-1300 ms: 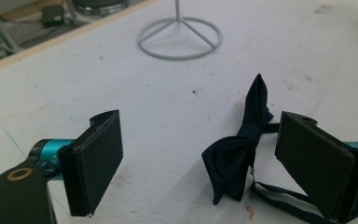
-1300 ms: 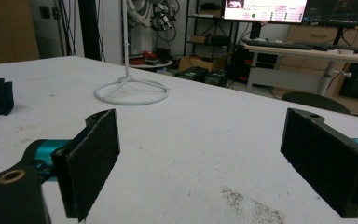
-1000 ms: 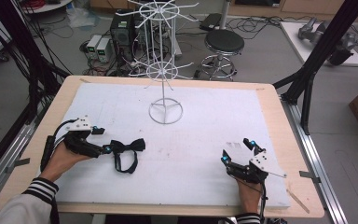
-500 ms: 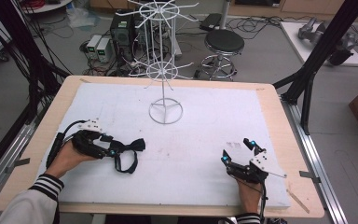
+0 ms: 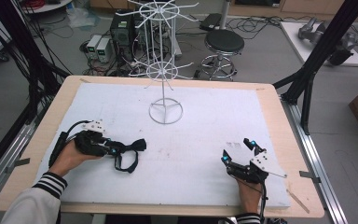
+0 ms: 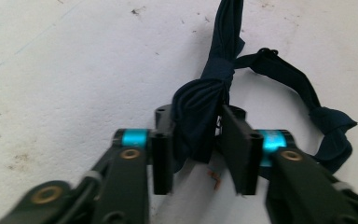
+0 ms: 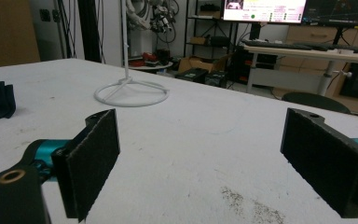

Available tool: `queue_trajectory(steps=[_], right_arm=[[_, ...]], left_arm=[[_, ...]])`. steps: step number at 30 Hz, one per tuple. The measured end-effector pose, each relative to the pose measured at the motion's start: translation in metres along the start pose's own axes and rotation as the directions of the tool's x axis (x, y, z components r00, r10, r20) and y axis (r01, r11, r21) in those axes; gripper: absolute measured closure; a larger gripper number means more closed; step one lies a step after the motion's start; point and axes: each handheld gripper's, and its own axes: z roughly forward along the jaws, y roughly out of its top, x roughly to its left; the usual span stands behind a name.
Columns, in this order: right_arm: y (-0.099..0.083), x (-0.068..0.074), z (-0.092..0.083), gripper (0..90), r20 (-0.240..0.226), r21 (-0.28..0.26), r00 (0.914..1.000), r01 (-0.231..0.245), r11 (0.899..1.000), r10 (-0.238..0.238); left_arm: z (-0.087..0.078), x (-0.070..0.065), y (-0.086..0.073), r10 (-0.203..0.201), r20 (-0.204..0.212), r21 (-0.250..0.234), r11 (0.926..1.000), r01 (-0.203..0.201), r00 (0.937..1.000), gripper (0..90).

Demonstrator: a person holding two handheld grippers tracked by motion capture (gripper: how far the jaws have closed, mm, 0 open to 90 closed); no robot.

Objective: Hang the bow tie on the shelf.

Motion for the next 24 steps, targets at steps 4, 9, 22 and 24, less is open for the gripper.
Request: queue_trajectory(steps=[4,9,22,24], right_arm=[[0.0,0.0,0.0,10.8,-0.001,0.001,1.0,-0.003,1.0,0.003],[0.0,0.0,0.0,10.8,0.0,0.002,1.0,-0.004,1.0,0.004],[0.0,0.0,0.0,10.8,0.003,0.0,1.0,-0.002,1.0,0.002],[0.0,0.001,0.0,10.8,0.003,0.001,1.0,-0.005,1.0,0.005]], left_arm=[[-0.001,-0.002,0.0,-0.002,0.017,-0.002,1.0,0.002,0.9999,78.5],[-0.004,-0.003,0.0,0.016,0.021,-0.03,0.9994,-0.016,0.9996,83.3],[-0.022,-0.006,0.001,0.047,-0.071,-0.206,0.9765,-0.061,0.9963,85.2],[-0.028,-0.007,0.002,0.049,-0.098,-0.268,0.9606,-0.074,0.9939,85.3]])
